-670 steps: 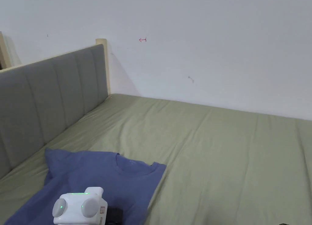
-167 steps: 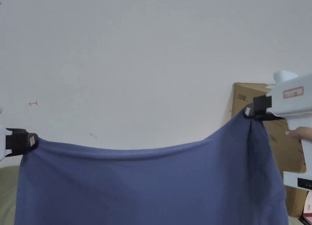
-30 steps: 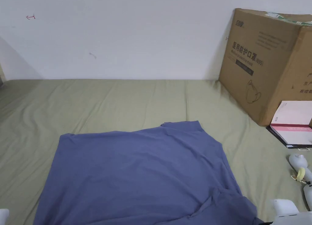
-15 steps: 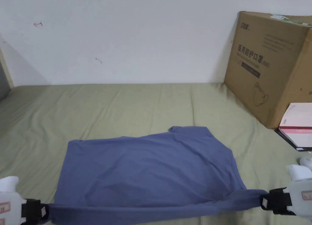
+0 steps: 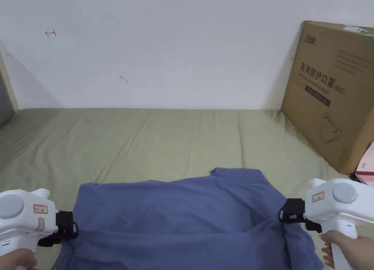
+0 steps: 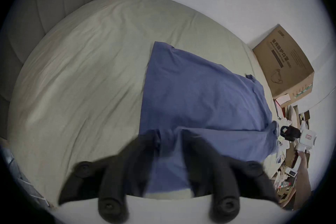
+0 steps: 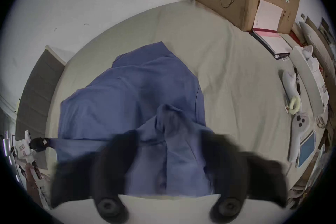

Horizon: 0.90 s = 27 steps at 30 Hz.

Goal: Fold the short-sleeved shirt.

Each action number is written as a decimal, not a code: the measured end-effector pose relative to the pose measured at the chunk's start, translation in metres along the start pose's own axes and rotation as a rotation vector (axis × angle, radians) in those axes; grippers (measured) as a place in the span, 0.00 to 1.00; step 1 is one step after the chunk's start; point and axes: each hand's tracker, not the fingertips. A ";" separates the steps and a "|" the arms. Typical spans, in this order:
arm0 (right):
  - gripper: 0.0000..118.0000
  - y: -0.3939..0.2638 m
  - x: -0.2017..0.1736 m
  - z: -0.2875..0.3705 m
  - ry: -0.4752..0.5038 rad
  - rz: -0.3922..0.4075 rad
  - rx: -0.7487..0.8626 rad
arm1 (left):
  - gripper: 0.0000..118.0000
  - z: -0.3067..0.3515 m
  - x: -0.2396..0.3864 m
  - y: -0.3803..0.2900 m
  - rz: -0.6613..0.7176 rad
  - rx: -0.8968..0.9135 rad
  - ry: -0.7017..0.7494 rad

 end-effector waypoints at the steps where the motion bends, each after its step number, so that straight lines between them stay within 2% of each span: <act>1: 0.81 0.001 0.001 -0.005 -0.001 -0.010 0.000 | 0.47 -0.002 -0.001 0.000 0.003 0.007 0.004; 2: 0.88 0.000 0.002 -0.006 -0.002 -0.028 0.009 | 0.75 -0.005 -0.001 -0.001 0.005 0.010 0.009; 3: 0.88 -0.002 0.004 -0.006 -0.004 -0.042 0.023 | 0.97 -0.008 -0.004 -0.002 0.009 0.012 0.009; 6: 0.88 -0.014 0.009 0.003 -0.001 -0.041 0.058 | 0.97 0.000 -0.003 -0.009 -0.008 0.036 -0.012; 9: 0.88 -0.033 0.012 0.025 -0.004 0.019 0.116 | 0.97 0.019 0.005 -0.026 -0.090 0.082 -0.024; 12: 0.88 -0.069 0.006 0.062 0.065 0.083 0.189 | 0.96 0.050 0.011 -0.060 -0.158 0.158 -0.042; 13: 0.86 -0.083 0.005 0.074 0.096 0.102 0.204 | 0.93 0.062 0.013 -0.074 -0.179 0.182 -0.047; 14: 0.81 -0.096 0.004 0.085 0.127 0.118 0.234 | 0.86 0.071 0.014 -0.087 -0.184 0.208 -0.042; 15: 0.64 -0.110 0.004 0.097 0.159 0.127 0.277 | 0.66 0.080 0.011 -0.098 -0.180 0.232 -0.056; 17: 0.21 -0.134 -0.001 0.115 0.171 0.118 0.361 | 0.18 0.091 0.009 -0.117 -0.153 0.231 -0.108; 18: 0.03 -0.143 -0.003 0.122 0.166 0.112 0.385 | 0.02 0.093 0.009 -0.125 -0.134 0.224 -0.120; 19: 0.02 -0.149 -0.004 0.127 0.174 0.092 0.390 | 0.02 0.089 0.000 -0.128 -0.120 0.228 -0.110; 22: 0.00 -0.158 -0.006 0.134 0.297 0.004 0.376 | 0.00 0.093 -0.002 -0.134 -0.090 0.239 -0.131; 24: 0.00 -0.157 -0.006 0.134 0.288 -0.001 0.366 | 0.00 0.084 0.001 -0.125 -0.109 0.206 -0.102; 27: 0.00 -0.156 -0.006 0.133 0.309 0.012 0.349 | 0.00 0.051 -0.003 -0.098 -0.119 0.062 -0.044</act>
